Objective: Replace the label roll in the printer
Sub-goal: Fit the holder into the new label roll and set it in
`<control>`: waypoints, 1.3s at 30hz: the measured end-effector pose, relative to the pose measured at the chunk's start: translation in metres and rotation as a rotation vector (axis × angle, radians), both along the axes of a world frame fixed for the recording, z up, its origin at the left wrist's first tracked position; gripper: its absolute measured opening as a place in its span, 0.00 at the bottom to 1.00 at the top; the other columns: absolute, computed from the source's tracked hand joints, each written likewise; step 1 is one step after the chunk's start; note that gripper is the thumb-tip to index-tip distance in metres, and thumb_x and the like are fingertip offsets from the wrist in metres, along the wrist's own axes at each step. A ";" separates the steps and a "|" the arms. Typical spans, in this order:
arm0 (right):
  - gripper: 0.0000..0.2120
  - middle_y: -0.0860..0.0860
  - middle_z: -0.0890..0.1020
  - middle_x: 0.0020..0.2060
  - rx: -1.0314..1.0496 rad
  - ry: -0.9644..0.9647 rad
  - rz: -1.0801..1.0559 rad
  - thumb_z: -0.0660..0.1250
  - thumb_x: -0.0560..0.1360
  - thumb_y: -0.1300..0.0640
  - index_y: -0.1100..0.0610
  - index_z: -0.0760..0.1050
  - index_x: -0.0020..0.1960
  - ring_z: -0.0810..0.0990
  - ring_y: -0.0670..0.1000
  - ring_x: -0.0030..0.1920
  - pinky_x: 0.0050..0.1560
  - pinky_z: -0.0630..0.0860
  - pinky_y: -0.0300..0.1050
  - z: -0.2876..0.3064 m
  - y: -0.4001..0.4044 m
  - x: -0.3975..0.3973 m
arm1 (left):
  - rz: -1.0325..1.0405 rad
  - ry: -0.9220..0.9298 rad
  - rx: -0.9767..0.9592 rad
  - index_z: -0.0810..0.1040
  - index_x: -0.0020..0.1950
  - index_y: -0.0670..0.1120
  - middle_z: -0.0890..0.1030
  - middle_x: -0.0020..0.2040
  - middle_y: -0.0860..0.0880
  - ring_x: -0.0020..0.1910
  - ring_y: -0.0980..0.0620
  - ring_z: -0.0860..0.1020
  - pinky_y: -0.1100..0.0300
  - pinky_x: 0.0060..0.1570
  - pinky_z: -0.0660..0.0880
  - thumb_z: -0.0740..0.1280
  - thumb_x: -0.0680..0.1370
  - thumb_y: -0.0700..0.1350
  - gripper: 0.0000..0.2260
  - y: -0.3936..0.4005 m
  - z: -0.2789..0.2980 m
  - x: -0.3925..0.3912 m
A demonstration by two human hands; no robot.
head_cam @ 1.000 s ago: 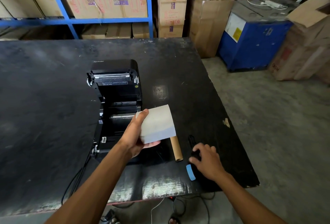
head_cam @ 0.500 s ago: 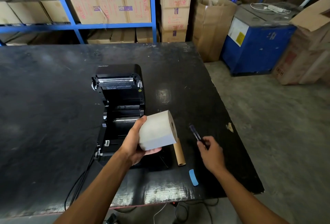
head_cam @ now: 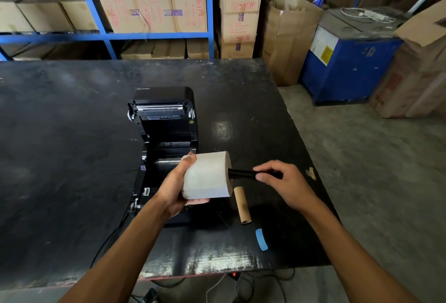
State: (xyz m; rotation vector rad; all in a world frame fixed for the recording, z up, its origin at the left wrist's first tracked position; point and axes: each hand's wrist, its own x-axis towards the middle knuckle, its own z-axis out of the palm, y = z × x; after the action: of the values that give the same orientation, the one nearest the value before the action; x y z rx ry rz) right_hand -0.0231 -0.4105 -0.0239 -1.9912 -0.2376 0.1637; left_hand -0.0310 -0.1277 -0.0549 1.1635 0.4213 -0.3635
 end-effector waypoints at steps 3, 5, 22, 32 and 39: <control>0.11 0.42 0.77 0.51 -0.091 -0.027 0.030 0.69 0.76 0.56 0.45 0.81 0.57 0.77 0.41 0.54 0.52 0.71 0.34 0.002 0.016 -0.002 | -0.043 -0.026 0.039 0.83 0.53 0.61 0.88 0.47 0.49 0.45 0.45 0.87 0.46 0.39 0.82 0.70 0.69 0.65 0.16 -0.005 0.001 -0.004; 0.16 0.44 0.75 0.54 0.000 0.053 0.080 0.64 0.79 0.60 0.46 0.78 0.62 0.77 0.44 0.57 0.55 0.75 0.36 -0.002 0.029 -0.007 | -0.048 -0.025 0.044 0.81 0.58 0.58 0.87 0.49 0.48 0.46 0.45 0.86 0.47 0.39 0.82 0.69 0.71 0.65 0.19 -0.011 0.000 -0.006; 0.12 0.50 0.81 0.52 0.192 0.148 -0.458 0.65 0.78 0.59 0.42 0.77 0.54 0.80 0.47 0.47 0.43 0.75 0.40 -0.054 0.013 -0.004 | 0.038 0.008 -0.037 0.84 0.49 0.57 0.87 0.43 0.49 0.42 0.45 0.87 0.44 0.39 0.81 0.71 0.68 0.64 0.16 -0.006 -0.014 -0.014; 0.29 0.56 0.71 0.64 -0.767 0.375 -0.353 0.75 0.70 0.53 0.51 0.70 0.68 0.72 0.57 0.64 0.60 0.75 0.55 -0.132 -0.043 -0.013 | 0.075 0.002 -0.094 0.86 0.44 0.59 0.87 0.45 0.51 0.44 0.47 0.87 0.45 0.41 0.81 0.68 0.72 0.63 0.11 -0.005 -0.008 -0.010; 0.23 0.53 0.76 0.52 -0.240 0.387 -0.372 0.73 0.73 0.57 0.53 0.72 0.66 0.78 0.51 0.51 0.47 0.76 0.42 -0.100 -0.031 -0.022 | 0.088 -0.020 -0.103 0.84 0.49 0.59 0.87 0.47 0.50 0.46 0.45 0.86 0.42 0.43 0.81 0.69 0.72 0.62 0.11 -0.010 -0.009 -0.007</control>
State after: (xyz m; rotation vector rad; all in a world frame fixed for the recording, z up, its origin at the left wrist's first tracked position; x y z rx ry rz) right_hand -0.0447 -0.4411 -0.1241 -2.1524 0.4164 0.3436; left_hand -0.0382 -0.1372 -0.0640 1.0444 0.4304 -0.2938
